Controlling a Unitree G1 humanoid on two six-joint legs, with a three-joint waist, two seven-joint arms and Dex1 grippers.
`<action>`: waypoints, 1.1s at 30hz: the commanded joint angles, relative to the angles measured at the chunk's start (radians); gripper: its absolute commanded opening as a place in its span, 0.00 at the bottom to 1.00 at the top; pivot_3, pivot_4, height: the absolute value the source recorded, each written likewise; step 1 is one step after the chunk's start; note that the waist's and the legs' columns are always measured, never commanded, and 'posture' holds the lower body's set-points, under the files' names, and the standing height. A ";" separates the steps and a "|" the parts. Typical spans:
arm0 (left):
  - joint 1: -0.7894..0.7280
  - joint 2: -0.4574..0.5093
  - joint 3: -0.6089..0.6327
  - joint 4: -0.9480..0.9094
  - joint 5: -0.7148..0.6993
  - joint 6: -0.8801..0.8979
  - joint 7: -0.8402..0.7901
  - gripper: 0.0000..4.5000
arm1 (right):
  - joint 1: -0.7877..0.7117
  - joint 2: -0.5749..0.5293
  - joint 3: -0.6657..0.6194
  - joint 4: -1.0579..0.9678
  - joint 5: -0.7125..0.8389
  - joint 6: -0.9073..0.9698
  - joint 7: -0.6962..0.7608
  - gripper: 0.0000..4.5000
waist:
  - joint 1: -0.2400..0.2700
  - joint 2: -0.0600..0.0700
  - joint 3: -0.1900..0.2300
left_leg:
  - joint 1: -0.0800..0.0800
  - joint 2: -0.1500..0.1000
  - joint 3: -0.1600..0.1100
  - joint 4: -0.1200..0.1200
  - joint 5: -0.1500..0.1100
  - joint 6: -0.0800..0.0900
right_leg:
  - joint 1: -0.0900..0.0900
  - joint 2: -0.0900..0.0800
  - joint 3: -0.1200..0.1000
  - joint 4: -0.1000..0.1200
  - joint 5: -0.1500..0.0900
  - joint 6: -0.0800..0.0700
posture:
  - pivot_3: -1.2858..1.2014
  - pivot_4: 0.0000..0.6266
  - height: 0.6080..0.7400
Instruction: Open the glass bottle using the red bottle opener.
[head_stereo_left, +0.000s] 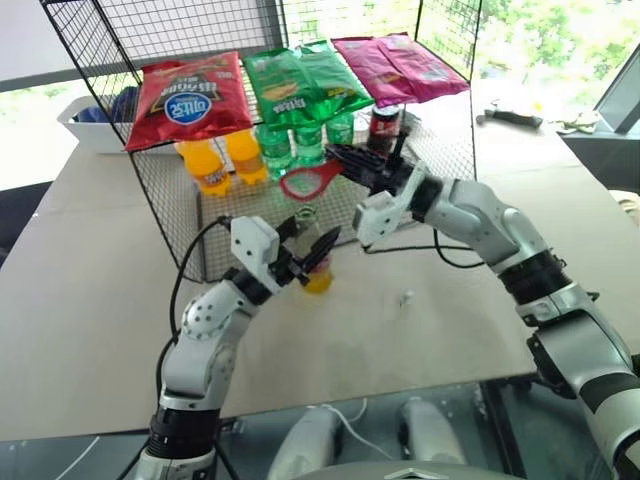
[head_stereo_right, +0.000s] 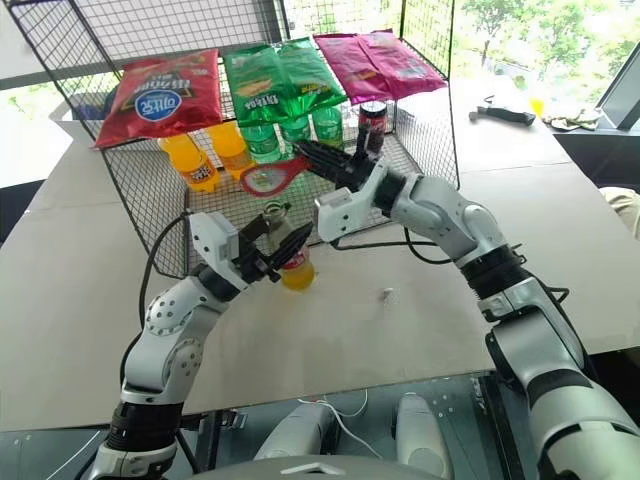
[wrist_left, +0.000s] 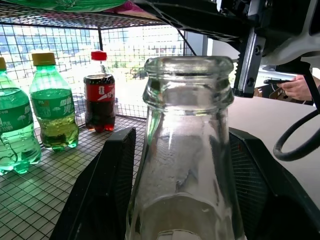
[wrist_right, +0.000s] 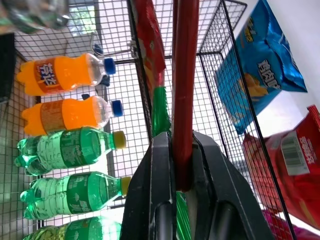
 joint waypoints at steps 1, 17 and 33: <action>0.017 0.008 -0.003 0.009 -0.011 0.029 -0.006 0.48 | 0.048 0.034 -0.054 -0.043 0.136 0.059 0.040 0.00 | 0.001 0.000 0.000 | 0.000 0.000 0.000 0.000 0.000 0.000 | 0.000 0.000 0.000 0.000 0.000 0.000 | 0.52 0.24 1.00; 0.040 0.016 0.015 -0.024 -0.016 0.042 -0.005 0.97 | 0.335 0.220 -0.102 -0.366 0.454 0.533 0.177 0.00 | -0.001 0.001 0.002 | -0.001 0.002 0.000 -0.002 0.000 0.000 | -0.002 0.002 0.001 -0.001 0.000 0.000 | 0.52 0.24 1.00; 0.266 0.099 0.098 -0.161 -0.039 0.051 -0.020 0.99 | 0.685 0.151 -0.206 -0.677 0.630 0.965 0.261 0.00 | -0.001 0.001 0.002 | -0.021 0.003 0.000 -0.001 0.000 0.000 | -0.020 0.002 0.001 -0.002 0.000 -0.001 | 0.52 0.24 1.00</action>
